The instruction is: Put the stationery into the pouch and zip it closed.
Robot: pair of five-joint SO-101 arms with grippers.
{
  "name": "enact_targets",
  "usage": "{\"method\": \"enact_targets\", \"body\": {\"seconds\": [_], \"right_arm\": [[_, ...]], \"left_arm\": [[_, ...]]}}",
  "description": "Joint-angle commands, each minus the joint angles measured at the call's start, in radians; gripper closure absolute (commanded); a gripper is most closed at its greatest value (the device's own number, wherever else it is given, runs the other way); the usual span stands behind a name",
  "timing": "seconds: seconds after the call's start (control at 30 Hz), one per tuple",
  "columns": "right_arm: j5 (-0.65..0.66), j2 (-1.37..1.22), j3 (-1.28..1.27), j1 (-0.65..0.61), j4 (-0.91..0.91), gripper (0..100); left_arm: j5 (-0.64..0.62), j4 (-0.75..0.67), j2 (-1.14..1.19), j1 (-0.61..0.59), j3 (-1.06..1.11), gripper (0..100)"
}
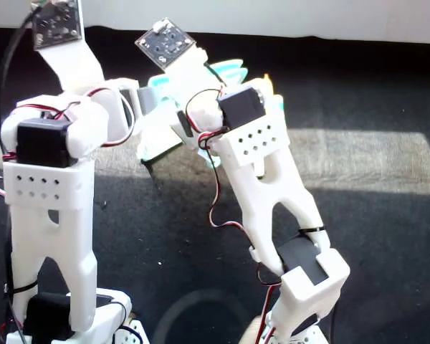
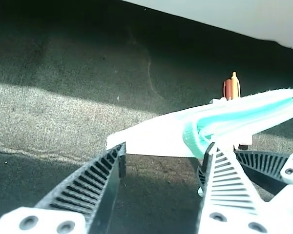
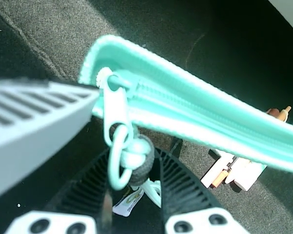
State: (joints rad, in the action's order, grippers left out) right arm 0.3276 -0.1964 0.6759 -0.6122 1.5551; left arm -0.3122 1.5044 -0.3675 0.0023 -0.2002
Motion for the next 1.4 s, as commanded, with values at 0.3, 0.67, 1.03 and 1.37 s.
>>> {"method": "enact_targets", "body": {"seconds": [0.3, 0.67, 1.03, 1.37], "right_arm": [[0.005, 0.004, 0.004, 0.001, -0.007, 99.3], [0.008, 0.004, 0.004, 0.001, -0.007, 99.3], [0.008, 0.004, 0.004, 0.001, -0.013, 99.3], [0.008, 0.004, 0.004, 0.001, -0.008, 99.3]], "left_arm": [[0.006, -0.135, -0.018, 0.008, 0.056, 73], [-0.169, -0.127, -0.019, 0.004, 0.041, 73], [-0.058, -0.049, -0.008, 0.005, -0.099, 73], [-0.054, -0.19, -0.007, 0.008, 0.028, 73]]}}
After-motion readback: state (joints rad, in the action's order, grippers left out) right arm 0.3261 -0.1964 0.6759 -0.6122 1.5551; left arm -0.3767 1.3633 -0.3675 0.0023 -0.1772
